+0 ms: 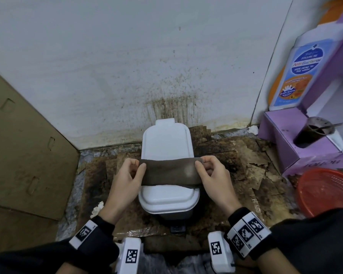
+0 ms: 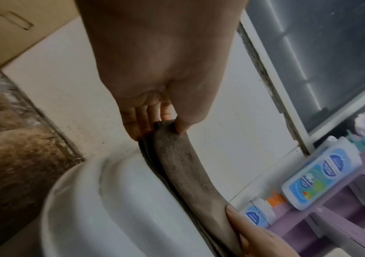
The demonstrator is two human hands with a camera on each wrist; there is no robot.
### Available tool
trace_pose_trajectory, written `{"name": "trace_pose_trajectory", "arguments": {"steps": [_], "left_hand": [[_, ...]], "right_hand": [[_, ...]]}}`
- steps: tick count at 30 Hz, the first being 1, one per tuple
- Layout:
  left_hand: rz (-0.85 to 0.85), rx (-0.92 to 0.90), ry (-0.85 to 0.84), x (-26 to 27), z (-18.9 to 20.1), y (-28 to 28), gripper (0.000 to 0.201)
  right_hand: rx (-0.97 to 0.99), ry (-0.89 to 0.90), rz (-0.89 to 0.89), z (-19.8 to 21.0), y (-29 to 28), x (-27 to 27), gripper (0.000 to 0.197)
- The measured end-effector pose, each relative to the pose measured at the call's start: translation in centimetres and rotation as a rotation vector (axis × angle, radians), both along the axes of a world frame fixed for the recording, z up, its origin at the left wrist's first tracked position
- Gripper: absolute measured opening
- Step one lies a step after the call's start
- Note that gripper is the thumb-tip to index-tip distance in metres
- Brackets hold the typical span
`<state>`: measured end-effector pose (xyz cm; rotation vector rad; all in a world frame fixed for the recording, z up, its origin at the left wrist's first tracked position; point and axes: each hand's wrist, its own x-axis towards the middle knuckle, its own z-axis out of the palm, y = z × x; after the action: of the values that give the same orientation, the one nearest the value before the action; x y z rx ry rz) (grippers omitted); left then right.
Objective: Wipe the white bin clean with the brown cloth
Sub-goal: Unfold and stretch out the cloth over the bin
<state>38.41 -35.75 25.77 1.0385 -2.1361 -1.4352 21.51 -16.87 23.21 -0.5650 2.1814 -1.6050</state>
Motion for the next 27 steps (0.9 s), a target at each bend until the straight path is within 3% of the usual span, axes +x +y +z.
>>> {"name": "trace_pose_trajectory", "arguments": {"steps": [8, 16, 22, 27], "left_hand": [[-0.092, -0.057, 0.134, -6.2, 3.6, 4.2, 0.011], [-0.387, 0.030, 0.183, -18.0, 6.6, 12.2, 0.014], [-0.591, 0.002, 0.184, -28.9, 5.7, 21.1, 0.005], [-0.843, -0.079, 0.095, -36.1, 1.8, 29.0, 0.019]], "right_hand": [[0.023, 0.178, -0.121, 4.1, 5.5, -4.3, 0.008], [0.135, 0.249, -0.253, 8.7, 18.6, -12.2, 0.015], [0.101, 0.159, -0.435, 8.8, 30.7, -16.6, 0.018], [0.040, -0.097, -0.535, 5.9, 39.5, -17.5, 0.020]]}}
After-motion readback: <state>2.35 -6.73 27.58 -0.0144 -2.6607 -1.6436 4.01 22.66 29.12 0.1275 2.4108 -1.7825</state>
